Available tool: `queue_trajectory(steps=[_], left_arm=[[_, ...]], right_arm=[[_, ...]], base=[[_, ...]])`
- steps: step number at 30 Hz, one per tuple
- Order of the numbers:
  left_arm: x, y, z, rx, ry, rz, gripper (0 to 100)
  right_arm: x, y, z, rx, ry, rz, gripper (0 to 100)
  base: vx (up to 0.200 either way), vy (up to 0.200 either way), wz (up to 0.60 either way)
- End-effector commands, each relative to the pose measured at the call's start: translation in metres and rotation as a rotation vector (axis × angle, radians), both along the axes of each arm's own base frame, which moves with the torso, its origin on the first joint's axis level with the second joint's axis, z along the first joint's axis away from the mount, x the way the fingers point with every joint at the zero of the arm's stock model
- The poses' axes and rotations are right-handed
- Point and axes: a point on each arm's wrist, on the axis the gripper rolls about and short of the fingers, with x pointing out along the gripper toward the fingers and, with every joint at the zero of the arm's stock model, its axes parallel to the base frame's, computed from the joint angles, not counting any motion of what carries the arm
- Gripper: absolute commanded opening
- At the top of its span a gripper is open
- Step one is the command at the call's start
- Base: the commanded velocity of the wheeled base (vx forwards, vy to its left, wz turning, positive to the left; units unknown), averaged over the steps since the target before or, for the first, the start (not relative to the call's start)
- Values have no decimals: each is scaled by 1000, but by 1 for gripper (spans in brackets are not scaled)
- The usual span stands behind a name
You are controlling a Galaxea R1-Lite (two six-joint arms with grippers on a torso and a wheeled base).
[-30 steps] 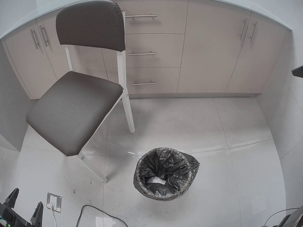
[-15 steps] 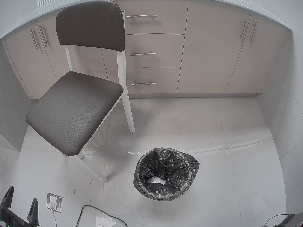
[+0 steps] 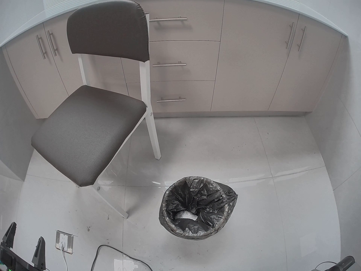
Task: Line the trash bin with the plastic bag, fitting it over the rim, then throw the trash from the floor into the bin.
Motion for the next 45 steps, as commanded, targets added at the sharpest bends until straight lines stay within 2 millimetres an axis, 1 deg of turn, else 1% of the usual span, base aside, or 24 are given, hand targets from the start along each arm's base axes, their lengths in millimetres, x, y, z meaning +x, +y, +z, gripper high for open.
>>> queue_trajectory(steps=[1, 3, 4, 5, 10, 12, 13, 14, 16, 18, 23, 27, 28, 30, 31, 33, 35, 36, 37, 38, 39, 41, 42, 45], left_arm=[[0, 0, -5, 0, 3, 1, 100], [0, 0, -5, 0, 3, 1, 100], [0, 0, -5, 0, 3, 1, 100], [0, 0, -5, 0, 3, 1, 100], [0, 0, -5, 0, 3, 1, 100], [0, 0, -5, 0, 3, 1, 100], [0, 0, -5, 0, 3, 1, 100], [0, 0, -5, 0, 3, 1, 100], [0, 0, -5, 0, 3, 1, 100], [0, 0, -5, 0, 3, 1, 100], [0, 0, -5, 0, 3, 1, 100], [0, 0, -5, 0, 3, 1, 100], [0, 0, -5, 0, 3, 1, 100], [0, 0, -5, 0, 3, 1, 100], [0, 0, -5, 0, 3, 1, 100], [0, 0, -5, 0, 3, 1, 100], [0, 0, -5, 0, 3, 1, 100], [0, 0, -5, 0, 3, 1, 100], [0, 0, -5, 0, 3, 1, 100], [0, 0, -5, 0, 3, 1, 100], [0, 0, -5, 0, 3, 1, 100], [0, 0, -5, 0, 3, 1, 100], [0, 0, -5, 0, 3, 1, 100], [0, 0, -5, 0, 3, 1, 100]], right_arm=[[-91, 13, -71, -34, -389, -12, 100], [-106, 13, -85, -38, -478, -13, 100], [-108, 12, -87, -39, -488, -12, 100], [-120, 12, -103, -45, -545, -7, 100], [-118, 1, -119, -25, -450, 36, 100], [-129, -8, -143, -79, -478, 132, 100], [-130, -8, -144, -85, -482, 139, 100], [-128, -9, -150, -139, -437, 210, 100], [-124, -9, -157, -139, -358, 246, 100], [-121, -9, -162, -133, -306, 253, 100], [-121, -9, -162, -125, -307, 264, 100], [-123, -9, -153, -121, -382, 263, 100], [-120, -9, -151, -117, -375, 264, 100], [-82, -9, -124, -63, -357, 282, 100], [-67, -9, -115, -40, -366, 290, 100], [-24, -9, -98, 15, -390, 307, 100], [-21, -9, -98, 18, -392, 307, 100], [41, -10, -95, 77, -407, 278, 100], [57, -11, -99, 86, -395, 252, 100], [57, -11, -99, 86, -395, 252, 100], [105, -13, -122, 123, -312, 168, 100], [133, -14, -145, 149, -232, 115, 100], [155, -14, -170, 177, -151, 81, 100], [186, -14, -217, 249, -28, 71, 100]], base=[[0, 0, 0], [0, 0, 0], [0, 0, 0], [0, 0, 0], [0, 0, 0], [0, 0, 0], [0, 0, 0], [0, 0, 0], [0, 0, 0], [0, 0, 0], [0, 0, 0], [0, 0, 0], [0, 0, 0], [0, 0, 0], [0, 0, 0], [0, 0, 0], [0, 0, 0], [0, 0, 0], [0, 0, 0], [0, 0, 0], [0, 0, 0], [0, 0, 0], [0, 0, 0], [0, 0, 0]])
